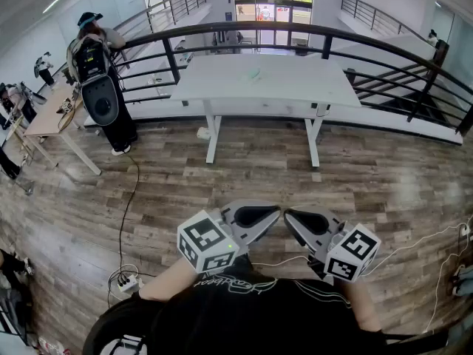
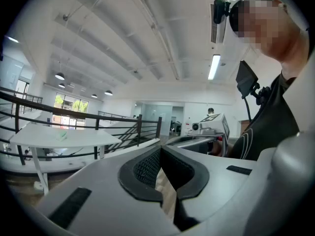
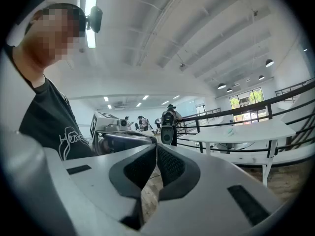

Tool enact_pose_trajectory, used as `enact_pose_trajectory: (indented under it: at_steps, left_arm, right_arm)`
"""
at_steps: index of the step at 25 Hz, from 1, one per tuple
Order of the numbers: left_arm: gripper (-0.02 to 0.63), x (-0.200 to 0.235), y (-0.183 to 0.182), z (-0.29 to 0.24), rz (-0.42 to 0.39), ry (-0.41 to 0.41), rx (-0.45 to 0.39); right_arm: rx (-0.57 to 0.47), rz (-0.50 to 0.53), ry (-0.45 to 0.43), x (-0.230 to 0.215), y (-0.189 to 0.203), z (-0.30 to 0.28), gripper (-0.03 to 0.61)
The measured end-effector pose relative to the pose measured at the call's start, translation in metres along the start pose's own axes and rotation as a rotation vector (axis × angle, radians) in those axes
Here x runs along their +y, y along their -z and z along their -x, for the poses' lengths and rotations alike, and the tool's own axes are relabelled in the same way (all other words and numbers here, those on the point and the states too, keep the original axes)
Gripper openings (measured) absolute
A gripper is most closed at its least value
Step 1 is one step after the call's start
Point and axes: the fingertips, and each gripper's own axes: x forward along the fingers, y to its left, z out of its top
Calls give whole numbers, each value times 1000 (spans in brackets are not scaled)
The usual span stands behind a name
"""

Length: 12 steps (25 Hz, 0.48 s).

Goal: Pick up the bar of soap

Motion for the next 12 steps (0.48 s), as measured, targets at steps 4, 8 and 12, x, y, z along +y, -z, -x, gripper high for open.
enact_pose_trajectory:
  at_steps: [4, 8, 12]
  left_arm:
    - [7, 10, 2, 3, 9, -4, 0]
    - [7, 25, 5, -2, 22, -12, 4]
    - [7, 45, 5, -13, 33, -3, 5]
  right_arm:
    - [-1, -3, 6, -3, 0, -8, 17]
    - [6, -21, 9, -16, 4, -14, 17]
    - [9, -33, 7, -35, 4, -23, 17]
